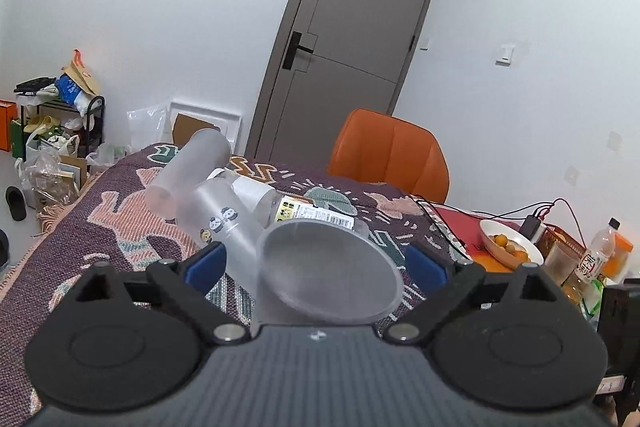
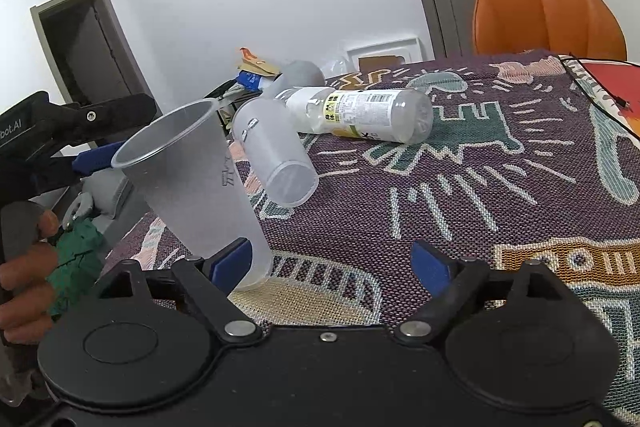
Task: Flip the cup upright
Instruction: 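Lower the upright cup onto the blanket with the left gripper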
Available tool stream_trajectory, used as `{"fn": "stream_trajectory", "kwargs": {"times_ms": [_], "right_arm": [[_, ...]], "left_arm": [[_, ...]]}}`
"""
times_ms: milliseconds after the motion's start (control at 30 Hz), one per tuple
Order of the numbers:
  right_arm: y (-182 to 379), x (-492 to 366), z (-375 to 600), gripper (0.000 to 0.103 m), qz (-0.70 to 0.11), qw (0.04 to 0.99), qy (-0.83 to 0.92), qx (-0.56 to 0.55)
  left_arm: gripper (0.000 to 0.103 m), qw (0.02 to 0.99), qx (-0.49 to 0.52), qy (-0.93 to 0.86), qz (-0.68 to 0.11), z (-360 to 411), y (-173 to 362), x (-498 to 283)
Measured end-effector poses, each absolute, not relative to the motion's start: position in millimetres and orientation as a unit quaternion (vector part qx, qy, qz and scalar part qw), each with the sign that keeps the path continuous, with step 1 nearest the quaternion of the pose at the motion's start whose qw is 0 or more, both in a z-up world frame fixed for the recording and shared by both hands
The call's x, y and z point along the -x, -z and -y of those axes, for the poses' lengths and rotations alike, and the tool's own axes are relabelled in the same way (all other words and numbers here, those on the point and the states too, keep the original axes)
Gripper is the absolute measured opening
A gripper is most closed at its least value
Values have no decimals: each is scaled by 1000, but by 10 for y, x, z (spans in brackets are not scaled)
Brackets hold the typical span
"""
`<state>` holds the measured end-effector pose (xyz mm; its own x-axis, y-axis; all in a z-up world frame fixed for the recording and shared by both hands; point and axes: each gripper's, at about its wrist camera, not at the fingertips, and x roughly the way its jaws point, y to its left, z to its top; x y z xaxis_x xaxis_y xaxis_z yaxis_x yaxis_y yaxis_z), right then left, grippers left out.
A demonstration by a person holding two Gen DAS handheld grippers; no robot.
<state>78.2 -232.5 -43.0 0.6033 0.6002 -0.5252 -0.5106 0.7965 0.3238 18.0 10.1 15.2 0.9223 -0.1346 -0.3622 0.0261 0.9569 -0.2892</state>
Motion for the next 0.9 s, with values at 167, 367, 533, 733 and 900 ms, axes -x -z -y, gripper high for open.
{"fn": "stream_trajectory", "kwargs": {"times_ms": [167, 367, 533, 733, 900], "right_arm": [[394, -766, 2322, 88, -315, 894, -312, -67], [378, -751, 2353, 90, -312, 896, -309, -67], [352, -723, 2362, 96, -309, 898, -307, -64], [281, -655, 2397, 103, -302, 903, -300, -56], [161, -567, 2466, 103, -290, 909, -297, -46]], "left_arm": [[95, 972, 141, 33, -183, -177, -189, -92], [95, 971, 147, 10, -187, -343, -159, 33], [96, 975, 122, 2, -184, -364, -129, 163], [99, 977, 104, 14, -186, -310, -119, 262], [103, 977, 85, 21, -193, -222, -98, 320]]}}
